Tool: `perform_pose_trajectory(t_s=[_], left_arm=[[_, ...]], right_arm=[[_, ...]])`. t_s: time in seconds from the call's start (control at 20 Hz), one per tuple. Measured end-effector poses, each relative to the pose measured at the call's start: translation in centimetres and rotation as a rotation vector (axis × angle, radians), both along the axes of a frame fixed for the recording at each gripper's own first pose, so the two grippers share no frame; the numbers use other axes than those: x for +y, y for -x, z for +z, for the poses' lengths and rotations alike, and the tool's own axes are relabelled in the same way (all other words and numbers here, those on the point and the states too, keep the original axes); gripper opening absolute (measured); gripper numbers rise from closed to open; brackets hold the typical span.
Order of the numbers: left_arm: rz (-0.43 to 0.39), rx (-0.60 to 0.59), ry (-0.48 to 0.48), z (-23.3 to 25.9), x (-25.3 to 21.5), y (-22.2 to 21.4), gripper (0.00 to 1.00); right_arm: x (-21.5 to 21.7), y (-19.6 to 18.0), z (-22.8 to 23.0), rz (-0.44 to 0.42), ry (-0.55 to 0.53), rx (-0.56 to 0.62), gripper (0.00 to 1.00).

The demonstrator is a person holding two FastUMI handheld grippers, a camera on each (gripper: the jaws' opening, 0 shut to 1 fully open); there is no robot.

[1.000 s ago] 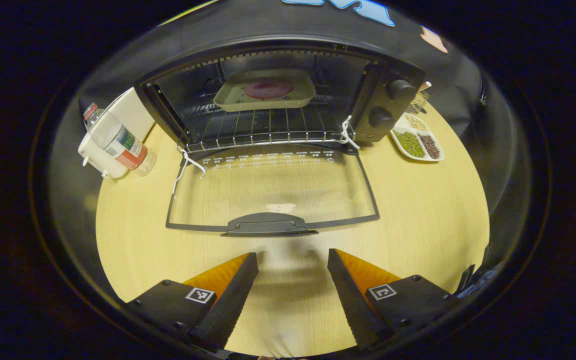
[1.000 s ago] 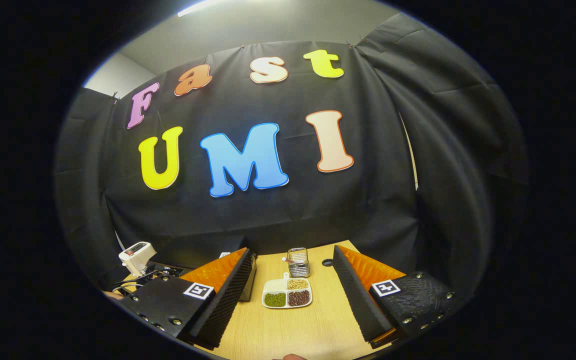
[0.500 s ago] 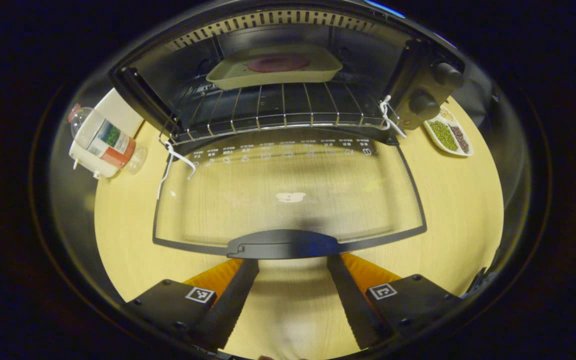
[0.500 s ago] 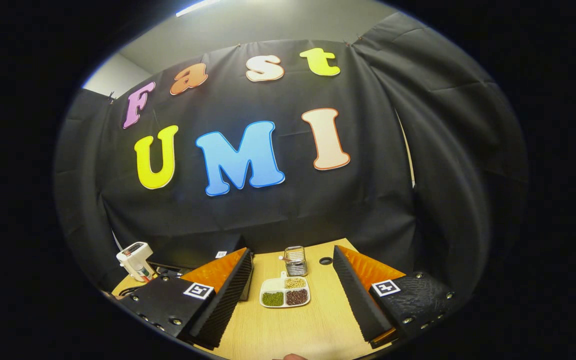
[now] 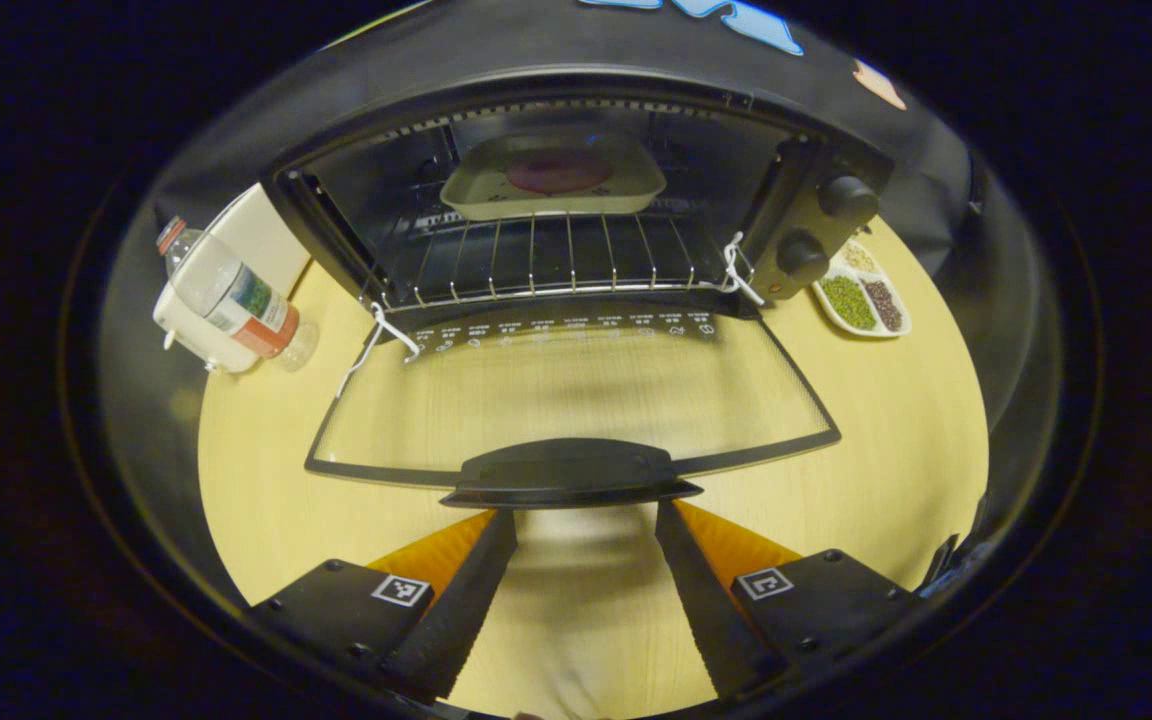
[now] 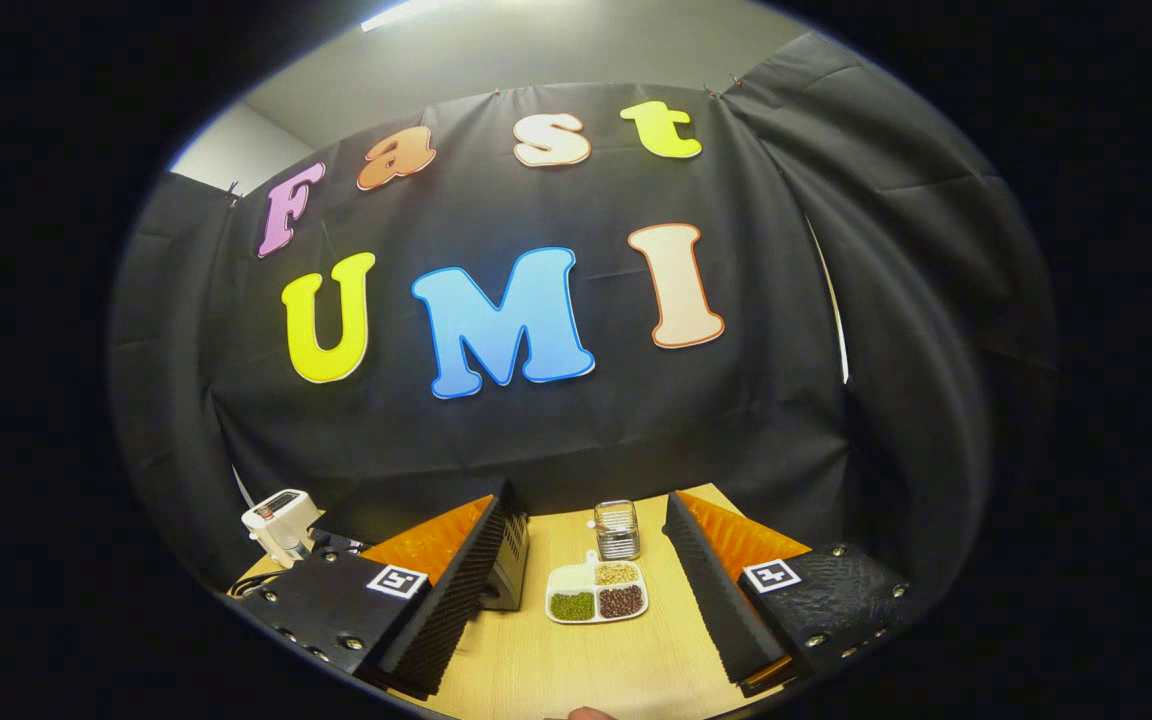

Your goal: Open the electric oven with the left hand, put the food in, and close the electric oven.

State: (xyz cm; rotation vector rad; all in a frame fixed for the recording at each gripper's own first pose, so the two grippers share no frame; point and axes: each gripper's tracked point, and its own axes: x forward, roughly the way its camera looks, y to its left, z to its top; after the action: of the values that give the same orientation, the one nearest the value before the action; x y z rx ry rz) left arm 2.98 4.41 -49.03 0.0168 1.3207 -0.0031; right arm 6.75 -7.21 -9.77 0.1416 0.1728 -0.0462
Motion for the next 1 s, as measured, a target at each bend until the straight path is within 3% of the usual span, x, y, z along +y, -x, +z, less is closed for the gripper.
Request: perform_pose_trajectory(t_s=[0.05,0.1,0.25,0.3,0.35,0.4,0.65,0.75,0.8,0.95,1.0], left_arm=[[-0.003,-0.014,-0.003,0.6,0.0,0.0,0.96],[-0.010,-0.030,-0.006,1.2,0.0,-0.2,1.00],[-0.014,-0.068,0.007,2.4,-0.1,-0.5,1.00],[-0.013,-0.077,0.014,2.6,-0.1,-0.6,0.96],[-0.013,-0.079,0.016,2.7,-0.1,-0.6,1.00],[-0.016,-0.081,0.017,2.8,0.0,-0.7,0.92],[-0.023,-0.121,0.013,3.9,-0.1,-1.9,0.92],[-0.035,-0.149,0.005,4.7,-0.1,-2.6,1.00],[-0.036,-0.158,0.006,4.9,-0.4,-2.8,0.96],[-0.058,-0.184,-0.004,5.9,-0.7,-3.8,0.96],[-0.065,-0.193,-0.008,6.1,-1.0,-4.5,1.00]], right_arm=[[0.2,0.0,0.3,-0.001,-0.001,-0.008,0.99],[0.3,0.1,0.6,-0.004,-0.001,-0.018,0.99],[0.2,0.1,1.3,-0.029,-0.004,-0.046,0.99],[0.1,0.0,1.4,-0.035,-0.007,-0.053,0.99],[0.1,0.1,1.4,-0.041,-0.010,-0.054,0.99],[0.1,0.1,1.4,-0.046,-0.014,-0.054,0.99],[0.5,0.1,1.1,-0.043,-0.007,-0.044,0.99],[0.5,0.2,0.9,-0.042,-0.002,-0.039,0.99],[0.6,0.2,0.9,-0.040,0.000,-0.036,0.99],[0.4,0.2,0.9,-0.041,0.005,-0.035,0.99],[0.3,0.3,1.0,-0.043,0.008,-0.035,0.99]])
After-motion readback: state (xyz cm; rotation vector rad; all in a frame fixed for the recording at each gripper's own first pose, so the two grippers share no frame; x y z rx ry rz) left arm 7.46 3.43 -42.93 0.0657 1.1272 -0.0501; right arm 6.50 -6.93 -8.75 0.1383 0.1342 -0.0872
